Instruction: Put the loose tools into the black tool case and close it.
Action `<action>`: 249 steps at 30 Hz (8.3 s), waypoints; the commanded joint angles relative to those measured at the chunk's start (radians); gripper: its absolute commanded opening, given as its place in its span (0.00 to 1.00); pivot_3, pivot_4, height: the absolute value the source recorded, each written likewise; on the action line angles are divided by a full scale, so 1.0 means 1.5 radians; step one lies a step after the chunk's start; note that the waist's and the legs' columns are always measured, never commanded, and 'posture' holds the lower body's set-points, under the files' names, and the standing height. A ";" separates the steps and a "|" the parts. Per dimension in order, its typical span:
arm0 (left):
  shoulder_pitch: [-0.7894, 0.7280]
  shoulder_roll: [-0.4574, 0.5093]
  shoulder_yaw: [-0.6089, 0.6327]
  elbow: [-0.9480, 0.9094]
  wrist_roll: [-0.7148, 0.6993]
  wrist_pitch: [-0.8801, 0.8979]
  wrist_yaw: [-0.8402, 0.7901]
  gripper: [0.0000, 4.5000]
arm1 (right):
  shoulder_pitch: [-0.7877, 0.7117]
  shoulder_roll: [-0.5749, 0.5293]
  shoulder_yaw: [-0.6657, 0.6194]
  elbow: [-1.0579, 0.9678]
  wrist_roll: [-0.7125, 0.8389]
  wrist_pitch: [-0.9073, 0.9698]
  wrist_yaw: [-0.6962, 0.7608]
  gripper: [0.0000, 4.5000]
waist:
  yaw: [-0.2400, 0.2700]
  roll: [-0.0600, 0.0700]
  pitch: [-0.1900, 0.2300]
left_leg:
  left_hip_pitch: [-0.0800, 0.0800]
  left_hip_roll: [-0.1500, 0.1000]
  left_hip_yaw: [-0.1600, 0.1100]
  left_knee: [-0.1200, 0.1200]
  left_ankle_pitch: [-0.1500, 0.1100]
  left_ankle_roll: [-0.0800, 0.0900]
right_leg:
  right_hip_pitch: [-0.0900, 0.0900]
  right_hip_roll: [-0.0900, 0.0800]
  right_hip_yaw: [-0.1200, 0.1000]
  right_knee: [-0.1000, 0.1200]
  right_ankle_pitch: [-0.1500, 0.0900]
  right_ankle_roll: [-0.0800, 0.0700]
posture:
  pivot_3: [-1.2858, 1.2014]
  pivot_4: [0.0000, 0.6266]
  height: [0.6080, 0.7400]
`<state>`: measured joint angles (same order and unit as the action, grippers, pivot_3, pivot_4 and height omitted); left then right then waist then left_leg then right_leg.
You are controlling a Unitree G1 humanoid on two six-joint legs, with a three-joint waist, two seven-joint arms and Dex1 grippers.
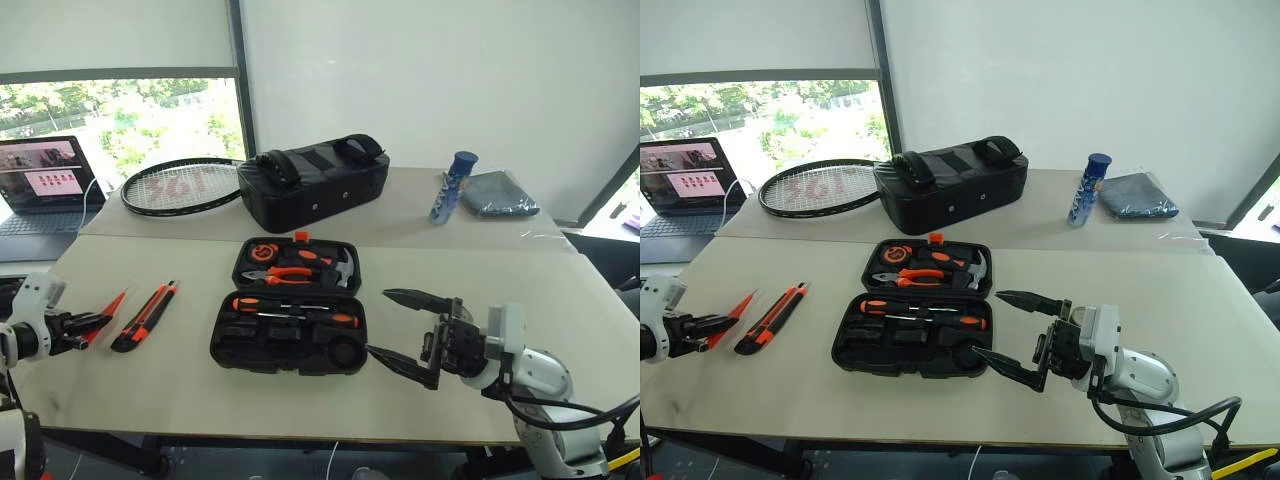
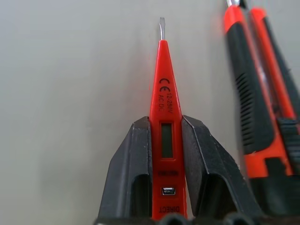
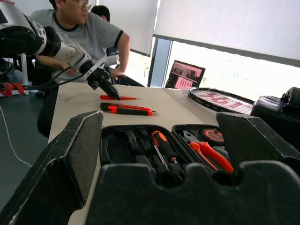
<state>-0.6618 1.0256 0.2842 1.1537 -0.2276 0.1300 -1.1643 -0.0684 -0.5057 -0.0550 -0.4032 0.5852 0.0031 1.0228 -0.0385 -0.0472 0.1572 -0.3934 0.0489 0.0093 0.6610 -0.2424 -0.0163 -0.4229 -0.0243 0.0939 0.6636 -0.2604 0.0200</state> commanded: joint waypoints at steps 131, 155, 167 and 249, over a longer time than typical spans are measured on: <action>0.005 -0.217 -0.287 -0.530 0.014 -0.007 -0.224 0.02 | 0.114 -0.044 -0.024 -0.097 -0.011 0.010 -0.068 1.00 | 0.014 0.004 -0.002 | -0.004 -0.001 -0.004 0.011 0.000 0.001 | 0.002 0.001 0.000 0.001 0.001 0.002 | 0.52 0.24 1.00; 0.021 -0.221 -0.318 -0.492 0.085 -0.039 -0.151 0.02 | 0.102 -0.041 -0.021 -0.082 -0.015 0.003 -0.061 1.00 | 0.013 0.004 -0.002 | -0.004 -0.001 -0.003 0.011 0.000 0.001 | 0.002 0.001 0.000 0.001 0.001 0.002 | 0.52 0.24 1.00; 0.043 -0.223 -0.329 -0.506 0.102 0.006 -0.114 0.02 | 0.099 -0.032 -0.019 -0.077 -0.022 0.001 -0.064 1.00 | 0.014 0.005 -0.003 | -0.002 -0.001 -0.003 0.011 0.000 0.001 | 0.004 0.001 0.000 0.001 0.001 0.003 | 0.52 0.24 1.00; 0.042 -0.101 -0.225 -0.658 -0.066 0.074 -0.228 0.37 | 0.144 -0.024 -0.035 -0.061 -0.015 -0.041 -0.039 1.00 | 0.019 0.002 -0.003 | -0.004 -0.001 -0.002 0.010 -0.001 0.000 | 0.002 0.000 0.000 0.000 0.001 0.003 | 0.52 0.24 1.00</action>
<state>-0.5770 0.8894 -0.0183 0.1926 -0.3626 0.2770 -1.5174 0.1570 -0.5321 -0.0897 -0.4706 0.5534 -0.0402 0.9604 -0.0106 -0.0442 0.1522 -0.3993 0.0474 0.0063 0.6767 -0.2434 -0.0158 -0.4197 -0.0240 0.0946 0.6640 -0.2592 0.0243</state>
